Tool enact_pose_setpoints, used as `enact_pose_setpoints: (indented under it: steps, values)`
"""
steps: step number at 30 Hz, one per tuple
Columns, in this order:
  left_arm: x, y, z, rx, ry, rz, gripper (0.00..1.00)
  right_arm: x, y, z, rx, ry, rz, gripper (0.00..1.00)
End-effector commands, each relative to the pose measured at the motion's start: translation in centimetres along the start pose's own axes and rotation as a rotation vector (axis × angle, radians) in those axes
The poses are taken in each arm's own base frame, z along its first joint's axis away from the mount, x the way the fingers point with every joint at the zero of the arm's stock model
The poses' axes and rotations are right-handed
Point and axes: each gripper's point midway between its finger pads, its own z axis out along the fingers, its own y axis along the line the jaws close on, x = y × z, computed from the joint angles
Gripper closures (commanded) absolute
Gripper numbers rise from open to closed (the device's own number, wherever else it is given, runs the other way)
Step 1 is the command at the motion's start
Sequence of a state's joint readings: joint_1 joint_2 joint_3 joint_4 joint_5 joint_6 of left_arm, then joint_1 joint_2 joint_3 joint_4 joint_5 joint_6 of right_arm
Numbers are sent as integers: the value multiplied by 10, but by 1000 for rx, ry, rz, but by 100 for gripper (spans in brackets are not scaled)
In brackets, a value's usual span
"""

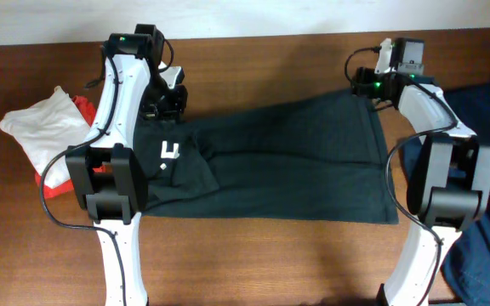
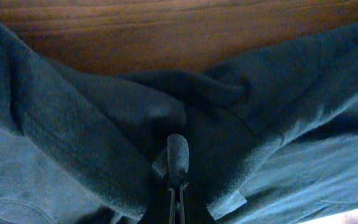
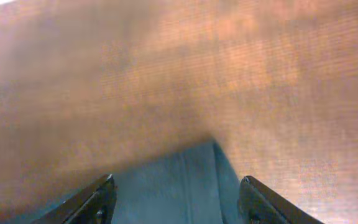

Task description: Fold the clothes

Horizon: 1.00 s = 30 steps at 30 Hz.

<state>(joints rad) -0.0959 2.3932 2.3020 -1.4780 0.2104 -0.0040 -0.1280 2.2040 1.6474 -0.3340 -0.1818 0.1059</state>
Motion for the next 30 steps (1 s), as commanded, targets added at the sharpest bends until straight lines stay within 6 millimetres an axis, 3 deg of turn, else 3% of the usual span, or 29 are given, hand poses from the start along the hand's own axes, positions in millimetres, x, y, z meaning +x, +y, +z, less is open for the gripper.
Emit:
enact_pose_setpoints:
  steps: [1, 5, 8, 9, 10, 11, 12, 15, 17, 18, 21, 23, 26, 30]
  values:
    - [0, -5, -14, 11, -26, -2, 99, 4, 0, 26, 44, -18, 10, 37]
    - [0, -5, -14, 11, -26, -1, 100, 24, -14, 56, 96, 1, 21, 37]
    - [-1, -5, -14, 11, -31, -1, 100, 34, -16, 65, 102, 21, 22, 37]
    - [-1, -5, -14, 11, -31, 0, 100, 36, -15, 67, 101, 26, 20, 41]
    - [-1, -5, -14, 11, -30, 0, 100, 38, -14, 68, 100, 30, 19, 53]
    - [-1, -5, -14, 11, -31, 0, 99, 40, -10, 69, 95, 34, 13, 83]
    - [-2, -5, -14, 11, -33, 0, 100, 40, -7, 70, 92, 36, 8, 96]
    - [-8, -4, -14, 11, -58, 6, 99, 48, -9, 62, 105, 87, 61, 96]
    - [-14, -2, -19, 3, -86, 8, 100, 42, -18, 42, 124, 117, 88, 96]
    - [-18, -2, -26, 3, -110, 9, 99, 30, -28, 15, 153, 130, 109, 96]
    - [-28, -9, -72, 2, -224, 28, 100, 7, -44, -51, 220, 149, 143, 96]
    - [-16, -9, -100, -34, -249, 28, 100, 7, -43, -91, 232, 184, 153, 96]
    - [24, 2, -106, -103, -120, -1, 99, 29, -39, -138, 268, 291, 158, 96]
    - [41, 9, -81, -106, -9, -24, 100, 84, -45, -170, 340, 538, 132, 96]
